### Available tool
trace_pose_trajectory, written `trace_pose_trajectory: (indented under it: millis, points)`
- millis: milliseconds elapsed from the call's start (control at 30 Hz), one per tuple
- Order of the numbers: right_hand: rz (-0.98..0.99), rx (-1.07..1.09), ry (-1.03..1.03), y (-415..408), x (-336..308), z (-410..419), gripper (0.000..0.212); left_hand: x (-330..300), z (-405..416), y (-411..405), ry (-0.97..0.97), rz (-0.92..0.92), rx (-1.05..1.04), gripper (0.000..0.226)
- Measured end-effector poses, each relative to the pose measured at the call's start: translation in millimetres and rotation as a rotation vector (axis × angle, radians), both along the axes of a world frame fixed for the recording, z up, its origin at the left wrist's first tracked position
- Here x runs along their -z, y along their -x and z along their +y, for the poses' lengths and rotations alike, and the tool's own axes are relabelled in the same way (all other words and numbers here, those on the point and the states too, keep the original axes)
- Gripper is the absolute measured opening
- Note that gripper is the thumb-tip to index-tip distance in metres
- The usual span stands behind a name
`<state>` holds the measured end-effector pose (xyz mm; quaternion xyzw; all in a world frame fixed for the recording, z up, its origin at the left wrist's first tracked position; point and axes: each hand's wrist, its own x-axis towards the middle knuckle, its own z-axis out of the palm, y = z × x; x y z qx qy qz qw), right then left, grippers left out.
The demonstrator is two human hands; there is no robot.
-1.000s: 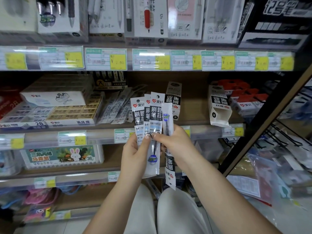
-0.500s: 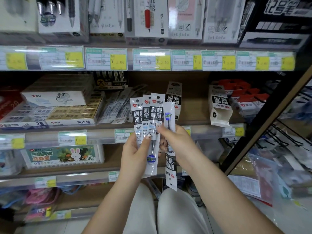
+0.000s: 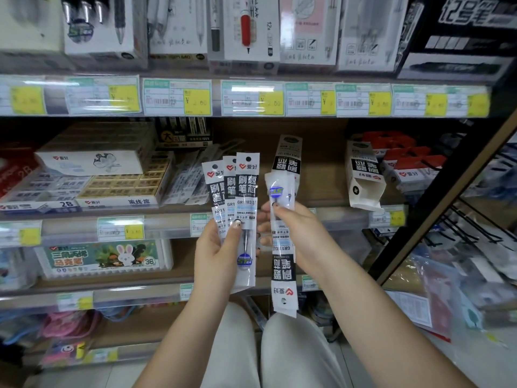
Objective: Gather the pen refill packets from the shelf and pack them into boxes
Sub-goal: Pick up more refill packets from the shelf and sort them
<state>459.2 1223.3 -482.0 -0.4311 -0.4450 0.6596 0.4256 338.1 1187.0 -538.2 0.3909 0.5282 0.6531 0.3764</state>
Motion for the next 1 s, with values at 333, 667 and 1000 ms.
trace_pose_trajectory:
  millis: [333,667,1000]
  points:
    - [-0.237,-0.042,-0.176,-14.7,-6.0,5.3,0.011,-5.1,-1.9,6.2,0.054,-0.05,0.003,0.014]
    - [-0.48,-0.314,-0.238,-20.8,-10.8,7.9,0.011,-11.5,-1.4,10.7,0.101,0.02,0.076,0.016]
    - [-0.69,-0.538,-0.254,-26.1,-22.6,17.4,0.015,-9.4,4.2,27.5,0.129,0.106,0.095,0.023]
